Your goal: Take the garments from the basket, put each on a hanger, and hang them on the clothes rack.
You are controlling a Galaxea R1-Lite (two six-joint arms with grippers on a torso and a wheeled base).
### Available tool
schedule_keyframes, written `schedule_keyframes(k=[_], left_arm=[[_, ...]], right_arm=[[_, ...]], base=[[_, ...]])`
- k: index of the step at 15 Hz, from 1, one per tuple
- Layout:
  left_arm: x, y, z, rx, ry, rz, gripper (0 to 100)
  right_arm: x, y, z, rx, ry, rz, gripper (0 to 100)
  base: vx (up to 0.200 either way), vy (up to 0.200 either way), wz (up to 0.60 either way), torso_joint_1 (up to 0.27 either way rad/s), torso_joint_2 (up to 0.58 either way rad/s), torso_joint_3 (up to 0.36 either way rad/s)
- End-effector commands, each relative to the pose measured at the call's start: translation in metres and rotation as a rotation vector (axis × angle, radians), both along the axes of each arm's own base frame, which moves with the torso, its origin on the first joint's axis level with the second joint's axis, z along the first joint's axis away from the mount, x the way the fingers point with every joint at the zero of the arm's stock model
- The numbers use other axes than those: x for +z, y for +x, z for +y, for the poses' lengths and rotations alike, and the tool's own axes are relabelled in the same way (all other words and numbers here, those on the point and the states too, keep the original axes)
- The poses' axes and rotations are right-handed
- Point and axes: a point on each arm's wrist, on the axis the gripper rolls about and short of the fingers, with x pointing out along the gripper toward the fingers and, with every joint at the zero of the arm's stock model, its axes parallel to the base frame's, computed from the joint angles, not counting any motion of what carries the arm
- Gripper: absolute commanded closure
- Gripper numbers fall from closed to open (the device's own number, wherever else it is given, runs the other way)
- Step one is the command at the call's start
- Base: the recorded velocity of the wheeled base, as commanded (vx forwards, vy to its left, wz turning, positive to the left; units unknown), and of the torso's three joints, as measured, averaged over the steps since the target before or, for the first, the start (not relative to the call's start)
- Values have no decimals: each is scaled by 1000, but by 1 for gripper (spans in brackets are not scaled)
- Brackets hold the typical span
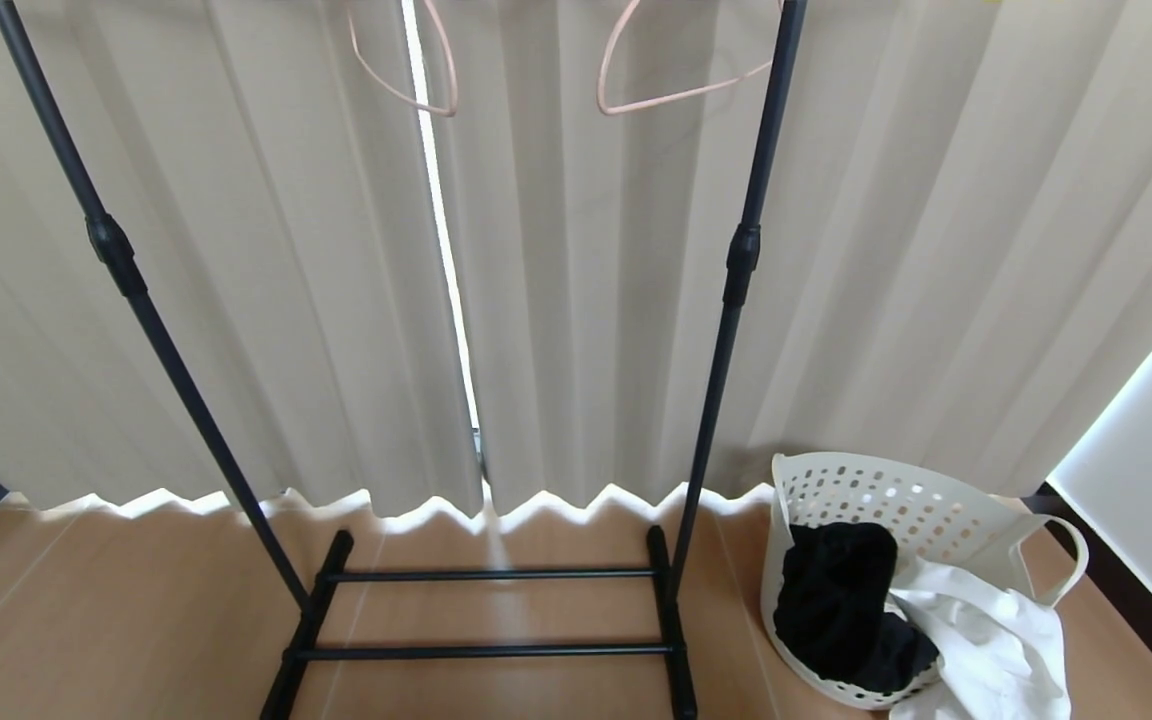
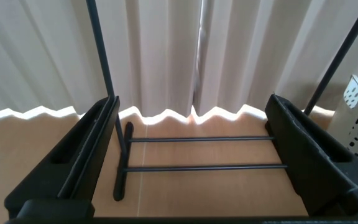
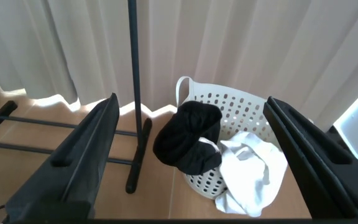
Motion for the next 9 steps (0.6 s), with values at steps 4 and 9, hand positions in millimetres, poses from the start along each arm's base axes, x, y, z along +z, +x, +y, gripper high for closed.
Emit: schedule_keyframes(k=[4, 9], left_arm=[[0, 0, 0, 0, 0, 3, 0], [0, 0, 0, 2, 0, 1, 0]], right_arm=[[0, 0, 0, 0, 0, -1, 0], [0, 0, 0, -1, 1, -1, 0]], base=[[0, 0, -150, -2, 60, 54], [0, 0, -600, 2, 4, 3]])
